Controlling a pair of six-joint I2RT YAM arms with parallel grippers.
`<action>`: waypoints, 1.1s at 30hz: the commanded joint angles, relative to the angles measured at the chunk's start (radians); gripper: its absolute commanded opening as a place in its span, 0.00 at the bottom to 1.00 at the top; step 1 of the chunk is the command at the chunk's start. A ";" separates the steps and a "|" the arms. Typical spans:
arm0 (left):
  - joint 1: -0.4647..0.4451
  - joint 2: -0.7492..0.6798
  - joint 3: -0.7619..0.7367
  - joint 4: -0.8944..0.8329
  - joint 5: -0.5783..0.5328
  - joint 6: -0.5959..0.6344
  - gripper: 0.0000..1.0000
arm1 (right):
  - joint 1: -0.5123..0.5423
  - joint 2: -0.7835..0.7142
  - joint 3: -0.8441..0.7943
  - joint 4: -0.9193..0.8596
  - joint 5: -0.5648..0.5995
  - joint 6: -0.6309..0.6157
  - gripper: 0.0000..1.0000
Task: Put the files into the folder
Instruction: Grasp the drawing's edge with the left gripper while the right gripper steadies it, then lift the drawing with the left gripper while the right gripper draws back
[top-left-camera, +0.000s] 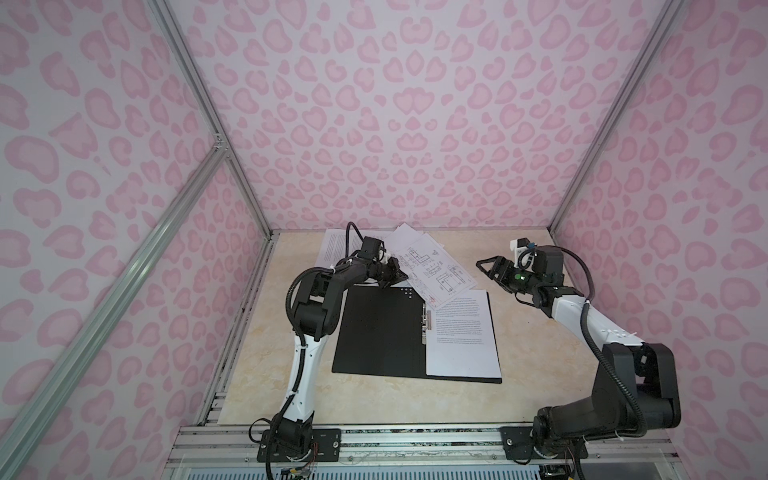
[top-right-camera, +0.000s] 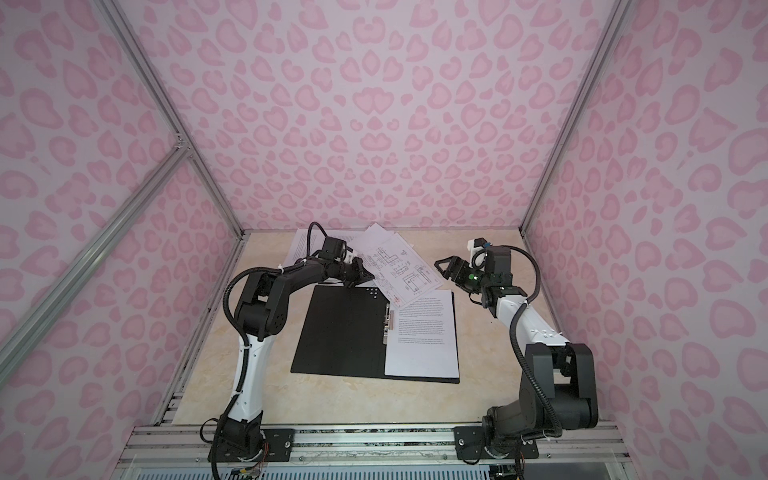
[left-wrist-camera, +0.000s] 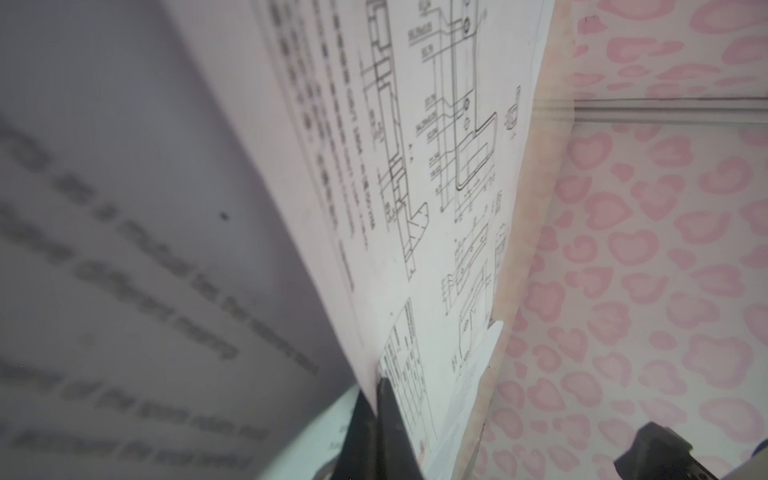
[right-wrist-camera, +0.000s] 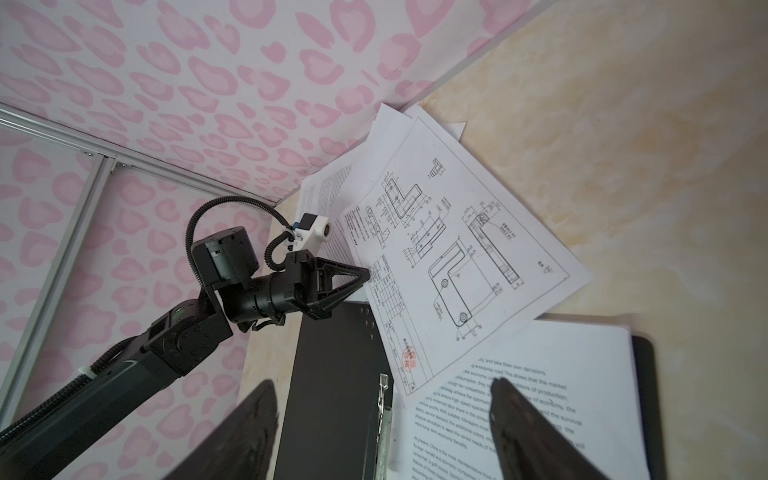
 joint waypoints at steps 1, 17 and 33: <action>0.000 -0.500 0.052 -0.063 0.067 0.050 0.04 | -0.001 -0.022 -0.021 0.010 -0.023 -0.013 0.81; -0.031 -0.534 0.149 -0.038 0.228 0.031 0.04 | -0.028 -0.133 -0.168 0.133 -0.083 0.023 0.85; -0.041 -0.751 -0.004 -0.022 0.307 0.104 0.04 | -0.036 0.107 -0.113 0.348 -0.095 0.063 0.88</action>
